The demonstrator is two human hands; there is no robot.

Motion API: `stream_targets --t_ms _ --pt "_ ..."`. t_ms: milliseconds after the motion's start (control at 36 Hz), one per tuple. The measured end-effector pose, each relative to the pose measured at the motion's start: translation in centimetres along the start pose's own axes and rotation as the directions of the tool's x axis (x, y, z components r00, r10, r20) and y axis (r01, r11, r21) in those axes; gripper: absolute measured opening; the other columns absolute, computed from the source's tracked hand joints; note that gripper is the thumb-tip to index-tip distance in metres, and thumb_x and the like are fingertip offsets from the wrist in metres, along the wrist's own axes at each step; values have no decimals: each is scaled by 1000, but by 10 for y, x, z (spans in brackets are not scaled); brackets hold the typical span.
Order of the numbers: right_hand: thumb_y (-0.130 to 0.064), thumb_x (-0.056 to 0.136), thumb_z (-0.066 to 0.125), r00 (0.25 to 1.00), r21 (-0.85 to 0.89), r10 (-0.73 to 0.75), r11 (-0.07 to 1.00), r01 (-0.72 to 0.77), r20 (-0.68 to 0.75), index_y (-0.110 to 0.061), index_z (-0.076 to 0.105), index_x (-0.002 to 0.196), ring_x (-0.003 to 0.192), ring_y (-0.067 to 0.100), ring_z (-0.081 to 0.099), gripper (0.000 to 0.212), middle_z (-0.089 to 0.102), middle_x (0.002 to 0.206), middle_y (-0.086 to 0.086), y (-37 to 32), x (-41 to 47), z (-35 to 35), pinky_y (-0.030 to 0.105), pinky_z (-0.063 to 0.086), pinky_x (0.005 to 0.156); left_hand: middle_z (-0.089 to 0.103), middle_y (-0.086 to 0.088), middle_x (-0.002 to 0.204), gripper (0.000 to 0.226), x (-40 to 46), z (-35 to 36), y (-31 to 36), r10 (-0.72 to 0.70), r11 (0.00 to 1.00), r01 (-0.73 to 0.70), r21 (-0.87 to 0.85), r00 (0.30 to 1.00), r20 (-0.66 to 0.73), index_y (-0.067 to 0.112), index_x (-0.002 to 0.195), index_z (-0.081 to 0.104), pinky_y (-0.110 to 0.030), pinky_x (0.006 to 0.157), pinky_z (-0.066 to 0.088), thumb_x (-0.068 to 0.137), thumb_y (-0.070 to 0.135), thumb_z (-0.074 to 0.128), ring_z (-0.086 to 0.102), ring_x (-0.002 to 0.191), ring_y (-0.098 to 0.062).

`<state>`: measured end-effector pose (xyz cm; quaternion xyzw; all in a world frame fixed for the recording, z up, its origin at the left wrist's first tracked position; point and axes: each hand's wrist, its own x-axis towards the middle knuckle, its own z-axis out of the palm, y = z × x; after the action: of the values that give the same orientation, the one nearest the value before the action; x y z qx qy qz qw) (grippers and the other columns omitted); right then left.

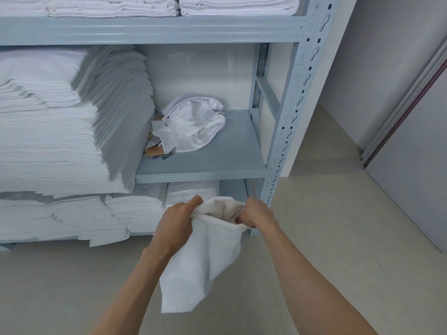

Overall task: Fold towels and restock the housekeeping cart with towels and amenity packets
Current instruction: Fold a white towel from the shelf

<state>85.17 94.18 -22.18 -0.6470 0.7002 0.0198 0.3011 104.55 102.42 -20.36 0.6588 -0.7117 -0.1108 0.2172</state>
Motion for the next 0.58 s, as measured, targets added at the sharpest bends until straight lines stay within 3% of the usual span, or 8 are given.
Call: stream_targets --t_ms 83,139,278,389,500,583 --pt "-14 84 60 993 -49 -31 998 26 -116 -12 58 92 85 28 60 8 63 94 5 6 3 -2 30 42 68 63 -7 73 47 -3 -6 -18 -57 998 57 -21 998 1 16 105 62 -35 57 35 75 -16 47 49 65 -27" --pt "-11 85 56 971 -34 -52 998 45 -232 -16 59 111 96 28 61 26 64 106 5 14 8 -10 30 40 70 65 -8 74 46 -6 -10 -31 -90 995 90 -38 996 5 16 104 64 -37 60 38 76 -17 49 53 68 -29" --pt "-18 91 50 918 20 -64 997 78 -393 -19 59 108 94 27 61 19 65 103 4 13 8 -23 30 41 70 68 -1 75 42 -8 -13 -44 -135 986 135 -94 991 8 18 102 67 -37 63 43 80 -15 55 57 70 -30" --pt "-20 88 52 966 -67 -52 997 35 -254 -15 60 102 79 24 60 17 67 93 3 11 3 -38 29 40 65 71 0 81 42 -13 -10 -52 -142 983 144 -114 990 27 20 107 70 -31 64 38 83 -12 58 57 74 -25" --pt "-19 86 52 993 -76 17 997 -26 -118 -12 62 78 46 12 66 15 73 61 0 9 -3 -48 22 51 63 69 3 78 48 -10 -5 -45 -95 988 97 -122 995 16 19 105 72 -15 60 35 78 -17 55 52 69 -18" --pt "-9 82 48 993 13 53 999 -52 -107 -10 63 81 47 13 68 16 72 58 2 10 -4 -46 22 54 65 72 3 82 49 -4 -5 -44 -57 993 58 -104 998 9 20 105 73 -10 61 36 78 -17 56 53 69 -18"
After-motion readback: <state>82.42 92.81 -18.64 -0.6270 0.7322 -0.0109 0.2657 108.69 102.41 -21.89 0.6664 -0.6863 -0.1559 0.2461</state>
